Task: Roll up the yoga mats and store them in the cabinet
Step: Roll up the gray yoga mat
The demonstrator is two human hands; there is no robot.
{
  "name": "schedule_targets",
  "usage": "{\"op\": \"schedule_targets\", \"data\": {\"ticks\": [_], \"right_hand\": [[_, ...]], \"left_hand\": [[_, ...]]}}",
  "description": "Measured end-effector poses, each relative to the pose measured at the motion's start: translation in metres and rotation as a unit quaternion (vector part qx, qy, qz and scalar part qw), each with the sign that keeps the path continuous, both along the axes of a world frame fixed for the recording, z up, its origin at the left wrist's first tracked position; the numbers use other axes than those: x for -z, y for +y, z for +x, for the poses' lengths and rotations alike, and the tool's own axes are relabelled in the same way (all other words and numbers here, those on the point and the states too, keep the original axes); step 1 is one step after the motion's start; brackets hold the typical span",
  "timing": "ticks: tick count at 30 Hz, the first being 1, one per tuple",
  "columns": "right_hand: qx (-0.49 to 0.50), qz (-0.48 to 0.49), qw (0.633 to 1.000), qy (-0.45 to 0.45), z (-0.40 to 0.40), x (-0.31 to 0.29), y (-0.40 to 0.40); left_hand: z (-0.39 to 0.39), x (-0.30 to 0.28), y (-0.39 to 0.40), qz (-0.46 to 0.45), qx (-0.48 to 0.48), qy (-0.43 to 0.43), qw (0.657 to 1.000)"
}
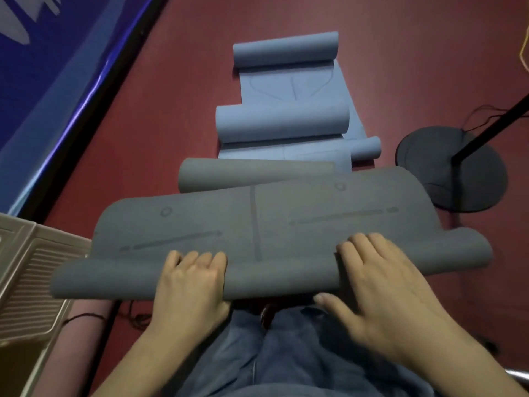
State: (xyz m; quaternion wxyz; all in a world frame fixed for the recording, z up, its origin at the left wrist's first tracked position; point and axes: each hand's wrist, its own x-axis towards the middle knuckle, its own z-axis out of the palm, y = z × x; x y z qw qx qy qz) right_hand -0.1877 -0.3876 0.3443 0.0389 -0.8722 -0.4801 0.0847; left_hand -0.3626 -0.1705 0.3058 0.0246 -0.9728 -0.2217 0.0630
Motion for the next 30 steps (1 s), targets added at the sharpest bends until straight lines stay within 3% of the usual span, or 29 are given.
{"op": "schedule_targets", "data": {"ticks": [6,12,17,21,25,27,30], "right_hand": [[-0.062,-0.005,0.998,-0.032,-0.026,0.032,0.026],[-0.05,0.014,0.993,-0.104,-0.015,0.051,0.056],[-0.102,-0.1,0.989,-0.033,0.001,0.037,0.072],[-0.154,-0.187,0.968,0.059,0.03,0.014,0.093],[-0.145,-0.258,0.944,0.147,0.047,0.004,0.114],[-0.138,-0.257,0.947,0.132,0.043,0.007,0.112],[-0.127,-0.171,0.977,0.021,0.023,0.017,0.096]], "left_hand": [[-0.002,0.008,0.004,0.003,0.012,0.008,1.0],[0.001,0.012,0.001,0.007,-0.016,-0.042,0.999],[0.004,0.011,-0.006,0.026,-0.022,-0.077,0.996],[0.005,0.015,-0.002,0.055,0.019,-0.111,0.992],[0.004,0.024,-0.003,0.061,0.022,-0.1,0.993],[0.01,0.026,0.002,0.059,0.027,-0.097,0.993],[0.022,0.024,0.009,0.069,0.04,-0.092,0.993]]}}
